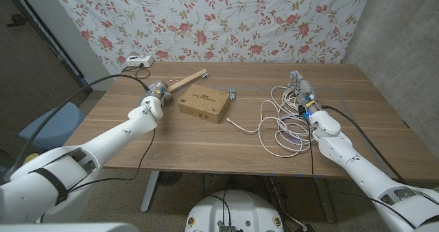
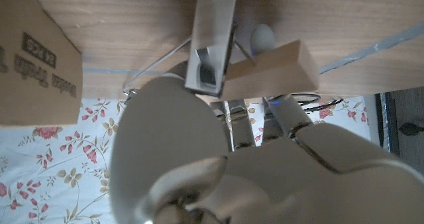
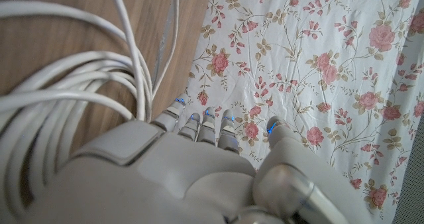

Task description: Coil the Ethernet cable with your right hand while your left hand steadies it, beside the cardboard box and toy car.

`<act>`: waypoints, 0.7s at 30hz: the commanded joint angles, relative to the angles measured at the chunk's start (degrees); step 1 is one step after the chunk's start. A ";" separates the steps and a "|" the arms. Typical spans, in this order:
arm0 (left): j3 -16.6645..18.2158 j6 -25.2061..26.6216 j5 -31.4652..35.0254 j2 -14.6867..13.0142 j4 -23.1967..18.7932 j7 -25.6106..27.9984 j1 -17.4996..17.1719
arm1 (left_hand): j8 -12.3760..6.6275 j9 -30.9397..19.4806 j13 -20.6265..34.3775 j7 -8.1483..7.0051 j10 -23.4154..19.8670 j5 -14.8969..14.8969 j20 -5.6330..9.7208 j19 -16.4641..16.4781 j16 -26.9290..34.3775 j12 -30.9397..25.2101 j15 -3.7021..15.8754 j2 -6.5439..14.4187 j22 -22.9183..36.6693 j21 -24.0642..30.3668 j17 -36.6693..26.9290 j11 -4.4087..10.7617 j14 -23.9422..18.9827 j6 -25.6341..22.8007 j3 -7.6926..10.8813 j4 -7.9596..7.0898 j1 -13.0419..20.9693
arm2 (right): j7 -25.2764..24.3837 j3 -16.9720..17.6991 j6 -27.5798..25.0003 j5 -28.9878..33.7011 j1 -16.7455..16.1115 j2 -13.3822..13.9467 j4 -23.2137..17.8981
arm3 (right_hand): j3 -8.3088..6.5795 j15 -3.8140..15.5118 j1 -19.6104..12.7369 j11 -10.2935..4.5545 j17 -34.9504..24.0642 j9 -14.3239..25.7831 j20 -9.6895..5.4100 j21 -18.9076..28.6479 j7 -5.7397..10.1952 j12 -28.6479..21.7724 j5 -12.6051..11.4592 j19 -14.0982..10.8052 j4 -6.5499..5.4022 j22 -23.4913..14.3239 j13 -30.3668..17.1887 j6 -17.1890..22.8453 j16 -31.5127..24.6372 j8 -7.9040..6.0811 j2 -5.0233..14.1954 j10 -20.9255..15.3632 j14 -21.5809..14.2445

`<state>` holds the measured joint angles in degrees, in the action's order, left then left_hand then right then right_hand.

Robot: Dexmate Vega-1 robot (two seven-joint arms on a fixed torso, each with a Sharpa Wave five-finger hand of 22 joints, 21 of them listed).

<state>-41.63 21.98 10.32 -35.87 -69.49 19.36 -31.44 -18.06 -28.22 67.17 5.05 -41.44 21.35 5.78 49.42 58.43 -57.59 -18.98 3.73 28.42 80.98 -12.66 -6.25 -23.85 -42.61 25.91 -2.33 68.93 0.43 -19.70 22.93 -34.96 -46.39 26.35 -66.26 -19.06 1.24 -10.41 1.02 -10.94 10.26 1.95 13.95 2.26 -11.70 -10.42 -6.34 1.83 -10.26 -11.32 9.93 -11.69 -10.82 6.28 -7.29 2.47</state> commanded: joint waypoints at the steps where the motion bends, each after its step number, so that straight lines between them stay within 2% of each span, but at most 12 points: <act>1: 5.88 -1.54 -1.12 -3.43 -9.25 2.34 -2.77 | -2.22 -3.86 4.06 -5.04 -13.03 1.58 2.99 -0.51 1.39 -4.97 29.60 4.62 0.56 0.52 -57.03 11.58 -49.61 -2.32 7.97 -8.41 -8.20 | -0.02 -0.22 0.71 0.36 -0.07 -0.25 -0.35 | -0.34 -0.12 0.29 0.07 -0.12 0.33 0.09 -0.13 0.20 -0.05 -0.56 -0.63 0.03 -0.18 -0.10 0.23 0.08 -0.24 0.12 -0.59 -0.19; 6: 5.87 0.08 0.41 -5.27 -12.73 -0.28 -2.61 | -4.38 -7.00 4.16 -5.12 -13.32 2.46 2.01 -0.97 2.26 -8.01 29.36 4.87 1.06 0.68 -57.58 11.83 -49.43 -1.56 8.36 -8.55 -10.72 | -0.55 -0.41 0.32 1.02 -0.55 0.34 -1.65 | -0.44 -0.15 0.16 -0.03 -0.08 0.33 0.08 -0.17 0.23 -0.02 -0.59 -0.66 0.14 -0.18 -0.10 0.26 0.12 -0.25 0.19 -0.55 -0.18; 7: 5.81 -0.16 0.96 -6.01 -13.60 -0.84 -2.48 | -5.36 -8.44 4.15 -5.13 -13.49 2.82 1.62 -1.20 2.70 -9.36 29.38 4.90 1.24 0.69 -57.70 11.74 -49.23 -1.20 8.49 -8.57 -11.87 | -0.84 -0.45 0.10 1.35 -0.85 0.74 -2.40 | -0.47 -0.14 0.11 -0.07 -0.07 0.33 0.07 -0.18 0.26 -0.02 -0.60 -0.67 0.16 -0.18 -0.10 0.27 0.13 -0.25 0.23 -0.55 -0.17; 14: 5.32 0.59 4.02 -8.87 -17.09 -3.24 -1.77 | -8.47 -12.81 4.17 -4.95 -12.64 3.87 0.98 -2.16 4.06 -12.99 28.89 5.10 1.56 0.45 -57.81 11.81 -48.45 -0.34 9.15 -8.43 -14.91 | -2.03 -0.44 -0.83 2.18 -2.00 1.91 -4.90 | -0.82 -0.33 -0.43 -0.18 0.04 0.33 -0.13 -0.19 0.33 -0.07 -0.65 -0.95 0.50 -0.18 -0.10 0.42 0.03 -0.29 0.61 -0.71 -0.64; 17: 5.43 0.69 5.66 -10.66 -19.50 -3.70 -1.69 | -9.88 -14.71 4.14 -5.23 -11.30 4.33 0.69 -3.18 4.25 -14.27 28.49 4.86 1.30 -0.04 -57.83 12.16 -46.93 -0.01 9.32 -8.33 -16.11 | -3.37 -0.61 -1.85 3.43 -3.02 3.10 -7.14 | -1.03 -0.33 -0.79 -0.09 0.10 0.34 -0.22 -0.12 0.23 -0.19 -0.64 -1.33 0.74 -0.18 -0.10 0.85 -0.13 -0.43 0.83 -1.09 -1.19; 21: 5.63 0.33 6.92 -12.30 -21.91 -4.26 -1.85 | -11.45 -16.67 4.10 -5.81 -10.49 4.89 0.16 -4.55 4.48 -15.86 28.05 4.40 0.78 -0.75 -57.79 12.19 -45.42 0.04 9.36 -8.19 -17.32 | -5.72 -0.90 -3.58 5.76 -4.35 4.86 -10.38 | -1.44 -1.44 -1.74 -0.01 0.17 0.34 -0.21 0.07 -0.02 -0.36 -0.55 -2.36 1.45 -0.20 -0.10 1.24 -0.73 -0.49 1.07 -1.78 -3.23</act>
<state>-36.57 22.02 12.54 -43.83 -84.84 17.48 -33.38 -28.61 -43.62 71.63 -0.24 -51.97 25.66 6.46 49.91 62.38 -73.27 -7.45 7.72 29.26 80.50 -70.13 5.17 -35.46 -42.38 27.01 -2.89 53.05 -1.69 -20.07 22.02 -32.68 -47.81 27.63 -69.83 -20.11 0.11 -11.50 0.80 -10.64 10.26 1.73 13.95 2.24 -11.70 -10.86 -8.01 2.87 -10.26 -11.32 10.36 -11.76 -11.04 7.37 -8.33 0.29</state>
